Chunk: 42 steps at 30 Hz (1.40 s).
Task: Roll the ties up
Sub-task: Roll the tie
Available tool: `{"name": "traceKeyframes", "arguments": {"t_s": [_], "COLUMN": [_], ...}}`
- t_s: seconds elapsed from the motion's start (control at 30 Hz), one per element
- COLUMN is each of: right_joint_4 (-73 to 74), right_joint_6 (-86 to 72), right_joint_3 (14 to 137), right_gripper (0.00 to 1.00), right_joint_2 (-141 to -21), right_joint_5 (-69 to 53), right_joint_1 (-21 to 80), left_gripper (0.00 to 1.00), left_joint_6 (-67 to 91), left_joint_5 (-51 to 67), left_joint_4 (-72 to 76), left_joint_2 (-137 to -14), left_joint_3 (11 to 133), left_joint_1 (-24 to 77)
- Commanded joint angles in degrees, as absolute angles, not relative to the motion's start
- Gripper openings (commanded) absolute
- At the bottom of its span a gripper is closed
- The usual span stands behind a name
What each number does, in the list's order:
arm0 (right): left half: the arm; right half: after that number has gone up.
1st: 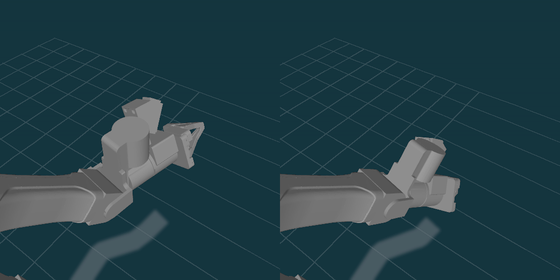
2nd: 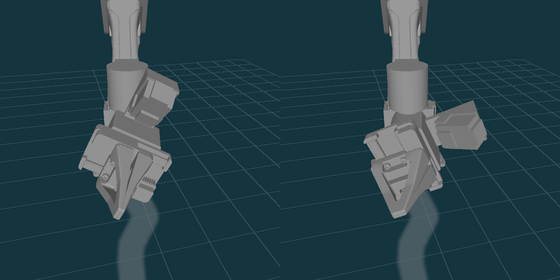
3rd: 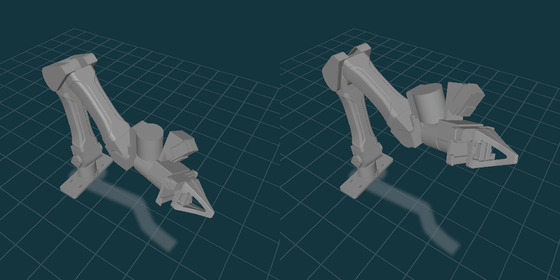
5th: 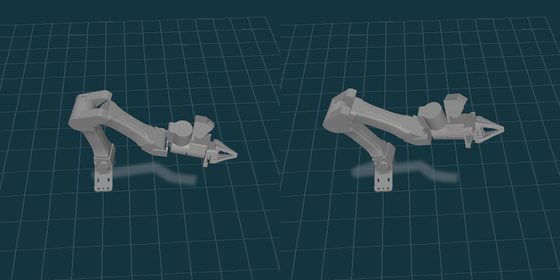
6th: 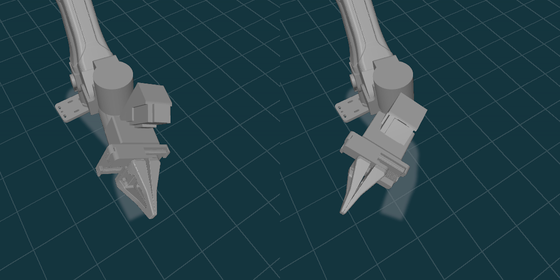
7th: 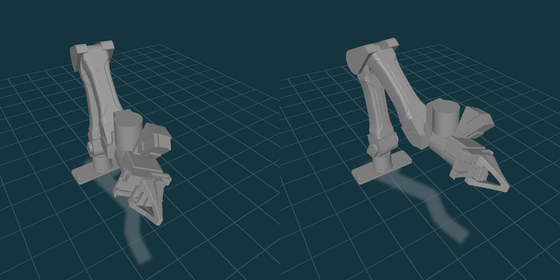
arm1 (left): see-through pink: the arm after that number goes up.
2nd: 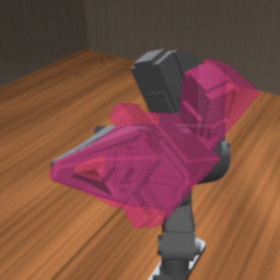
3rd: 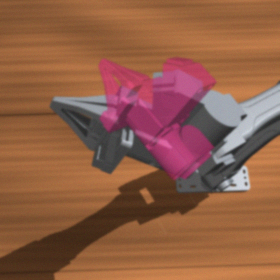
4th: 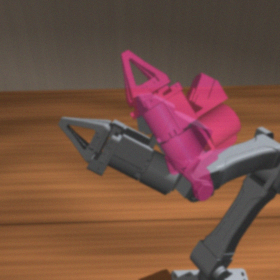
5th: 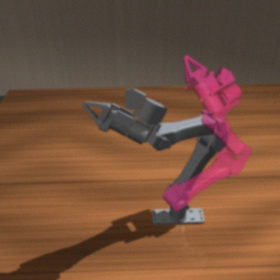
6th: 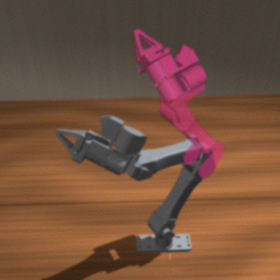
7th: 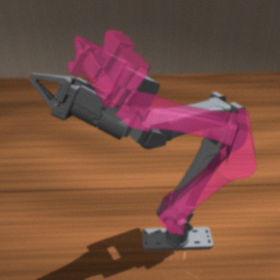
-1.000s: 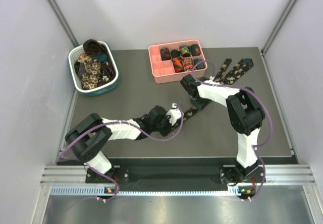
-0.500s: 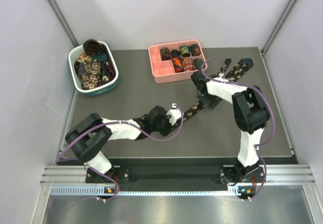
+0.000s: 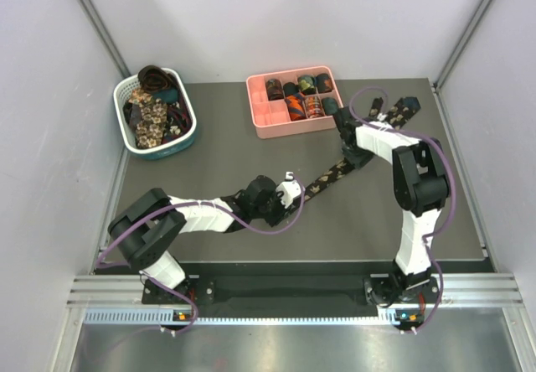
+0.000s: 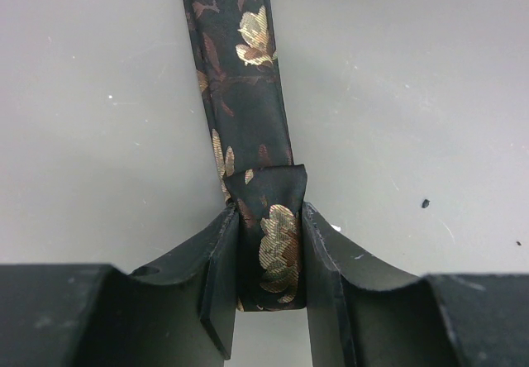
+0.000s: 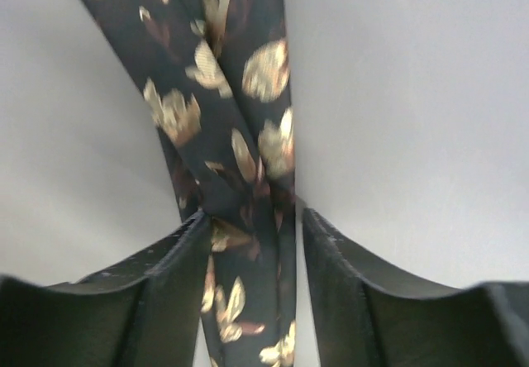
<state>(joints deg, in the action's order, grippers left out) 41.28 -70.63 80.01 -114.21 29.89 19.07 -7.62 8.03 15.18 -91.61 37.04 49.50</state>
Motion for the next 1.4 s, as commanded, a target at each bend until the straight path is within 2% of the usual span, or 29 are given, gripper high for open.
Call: {"name": "traceKeyframes", "arguments": {"t_s": [0.0, 0.6, 0.7, 0.87, 0.93, 0.97, 1.1, 1.37], "right_joint_4": [39.64, 37.97, 38.14, 37.88, 37.97, 37.97, 37.27, 33.93], "right_joint_6": [-69.09, -62.67, -61.79, -61.00, -60.38, -60.12, -57.75, -50.55], "right_joint_3": [80.77, 88.32, 89.82, 91.58, 92.55, 93.07, 94.92, 95.89], "right_gripper": [0.50, 0.56, 0.53, 0.39, 0.38, 0.39, 0.61, 0.72], "right_joint_2": [-117.86, -121.55, -122.34, -123.39, -123.75, -123.66, -123.57, -117.60], "right_joint_5": [29.53, 27.60, 27.33, 26.98, 26.63, 26.72, 26.72, 28.83], "right_joint_1": [16.00, 8.97, 8.00, 6.16, 5.71, 5.28, 4.40, 4.04], "left_gripper": [0.38, 0.38, 0.38, 0.38, 0.38, 0.38, 0.38, 0.38], "left_joint_6": [-7.65, -7.74, -7.65, -7.65, -7.65, -7.65, -7.65, -7.38], "left_joint_5": [7.65, 7.47, 7.38, 7.29, 7.12, 7.12, 7.03, 6.07], "left_joint_4": [13.18, 12.75, 12.74, 12.57, 12.57, 12.66, 12.57, 12.83], "left_joint_2": [-91.58, -91.85, -92.02, -91.93, -92.11, -92.20, -92.55, -92.73], "left_joint_3": [36.74, 36.83, 36.91, 36.91, 36.91, 36.83, 37.00, 37.09], "left_joint_1": [49.75, 49.66, 49.66, 49.66, 49.66, 49.66, 49.75, 49.75]}}
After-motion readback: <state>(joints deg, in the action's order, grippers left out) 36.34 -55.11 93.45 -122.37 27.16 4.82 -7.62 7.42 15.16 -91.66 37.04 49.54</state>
